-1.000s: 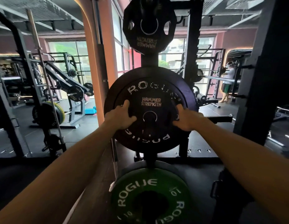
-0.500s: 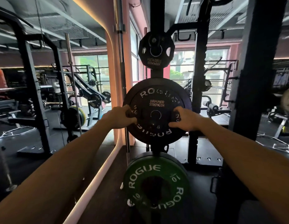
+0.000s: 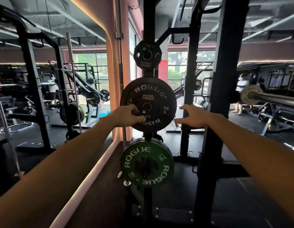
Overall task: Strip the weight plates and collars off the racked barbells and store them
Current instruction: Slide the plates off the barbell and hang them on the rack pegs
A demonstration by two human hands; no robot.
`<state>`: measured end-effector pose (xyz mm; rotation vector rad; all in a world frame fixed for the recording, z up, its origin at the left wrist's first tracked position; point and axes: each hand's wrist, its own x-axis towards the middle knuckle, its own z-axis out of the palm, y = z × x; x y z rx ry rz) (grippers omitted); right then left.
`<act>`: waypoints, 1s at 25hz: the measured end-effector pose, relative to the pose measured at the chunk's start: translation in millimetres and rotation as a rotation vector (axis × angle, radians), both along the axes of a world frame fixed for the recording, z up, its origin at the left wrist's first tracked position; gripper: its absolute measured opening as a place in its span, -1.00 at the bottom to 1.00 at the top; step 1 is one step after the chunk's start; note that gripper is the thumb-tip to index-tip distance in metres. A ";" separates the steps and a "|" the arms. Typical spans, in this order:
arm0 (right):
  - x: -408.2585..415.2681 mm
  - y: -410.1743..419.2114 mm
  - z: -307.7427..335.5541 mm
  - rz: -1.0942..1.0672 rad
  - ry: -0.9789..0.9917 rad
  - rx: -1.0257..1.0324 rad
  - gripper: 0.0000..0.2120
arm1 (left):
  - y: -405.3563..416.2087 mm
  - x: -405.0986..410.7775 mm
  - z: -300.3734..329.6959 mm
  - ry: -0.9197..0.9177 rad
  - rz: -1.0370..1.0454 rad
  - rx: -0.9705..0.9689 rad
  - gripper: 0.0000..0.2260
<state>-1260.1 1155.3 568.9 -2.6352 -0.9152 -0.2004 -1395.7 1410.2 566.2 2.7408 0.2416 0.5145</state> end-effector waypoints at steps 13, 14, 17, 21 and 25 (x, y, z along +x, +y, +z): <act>-22.7 -258.9 30.5 -0.261 0.000 -0.010 -0.20 | -243.4 45.7 21.8 0.009 -0.217 0.088 -0.48; -17.2 -277.7 31.9 -0.271 -0.006 -0.019 -0.21 | -265.4 55.2 23.4 -0.001 -0.231 0.079 -0.48; 9.2 -347.9 36.8 -0.282 -0.046 -0.062 -0.22 | -341.5 93.7 27.1 -0.013 -0.260 0.049 -0.47; 56.6 -439.2 43.5 -0.302 -0.044 -0.069 -0.26 | -423.9 142.3 36.4 -0.042 -0.250 0.060 -0.51; 95.5 -502.4 40.8 -0.312 0.002 0.009 -0.35 | -468.5 180.3 46.0 -0.048 -0.204 0.062 -0.53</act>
